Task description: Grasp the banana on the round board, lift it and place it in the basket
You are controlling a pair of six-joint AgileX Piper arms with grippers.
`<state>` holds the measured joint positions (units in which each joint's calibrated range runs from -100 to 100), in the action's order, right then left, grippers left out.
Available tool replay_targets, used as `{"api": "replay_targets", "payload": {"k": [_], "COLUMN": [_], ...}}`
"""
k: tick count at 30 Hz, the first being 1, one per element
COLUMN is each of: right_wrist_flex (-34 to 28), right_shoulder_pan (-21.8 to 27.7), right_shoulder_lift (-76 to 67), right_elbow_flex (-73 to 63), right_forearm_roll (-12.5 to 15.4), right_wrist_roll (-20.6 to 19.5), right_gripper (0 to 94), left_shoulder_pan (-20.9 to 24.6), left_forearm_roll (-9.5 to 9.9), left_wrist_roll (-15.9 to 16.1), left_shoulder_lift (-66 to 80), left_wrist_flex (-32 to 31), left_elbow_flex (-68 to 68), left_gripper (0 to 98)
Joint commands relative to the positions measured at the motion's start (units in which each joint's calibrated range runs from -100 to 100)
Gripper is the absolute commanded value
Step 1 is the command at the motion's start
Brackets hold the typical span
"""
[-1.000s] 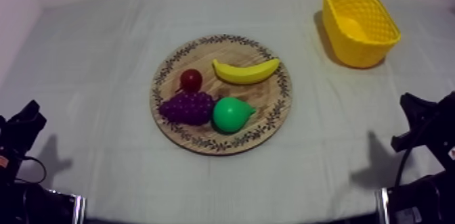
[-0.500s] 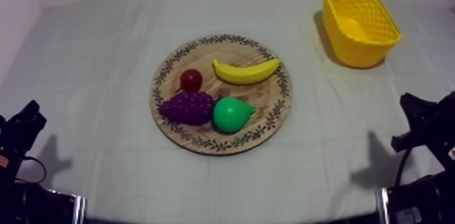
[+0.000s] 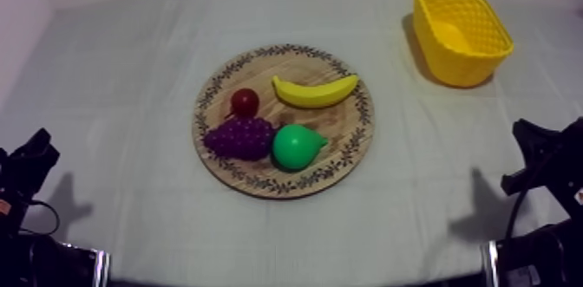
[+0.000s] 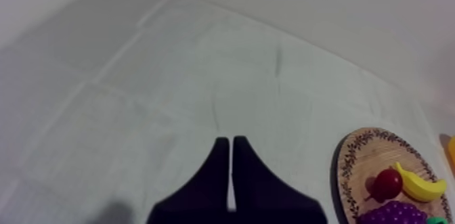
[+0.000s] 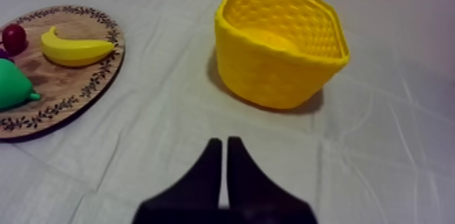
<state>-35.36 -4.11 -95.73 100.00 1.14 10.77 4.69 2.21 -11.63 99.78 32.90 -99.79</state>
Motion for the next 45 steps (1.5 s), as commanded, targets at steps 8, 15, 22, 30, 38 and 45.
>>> {"api": "replay_targets", "payload": {"k": [8, 15, 22, 30, 38, 45], "right_wrist_flex": [0.0, -0.2, -1.8, -2.3, -4.1, -9.4], "right_shoulder_pan": [-0.1, 0.2, 1.0, 2.0, 2.9, 3.0], "right_shoulder_lift": [0.0, 0.0, 0.6, 8.6, 21.0, 33.8], "right_elbow_flex": [0.0, 0.0, -0.1, -7.5, -21.0, -36.1], "right_forearm_roll": [0.0, 0.0, -0.7, -3.3, -4.2, -2.6], "right_wrist_roll": [-0.9, -0.2, -0.5, -3.0, -3.0, -0.3], "right_gripper": [0.4, 0.4, 0.5, 0.6, 0.6, 0.6], "left_shoulder_pan": [0.0, 0.0, 0.0, 0.0, 0.0, 0.0], "left_forearm_roll": [-0.03, -0.03, -0.03, -0.03, -0.03, -0.03], "left_wrist_roll": [0.0, 0.0, 0.0, 0.0, 0.0, 0.0], "left_shoulder_lift": [0.0, 0.0, 0.0, 0.0, 0.0, 0.0], "left_wrist_flex": [0.0, 0.0, 0.0, 0.0, 0.0, 0.0], "left_elbow_flex": [0.0, 0.0, 0.0, 0.0, 0.0, 0.0], "left_gripper": [0.1, 0.1, 0.1, 0.1, 0.1, 0.1]}}
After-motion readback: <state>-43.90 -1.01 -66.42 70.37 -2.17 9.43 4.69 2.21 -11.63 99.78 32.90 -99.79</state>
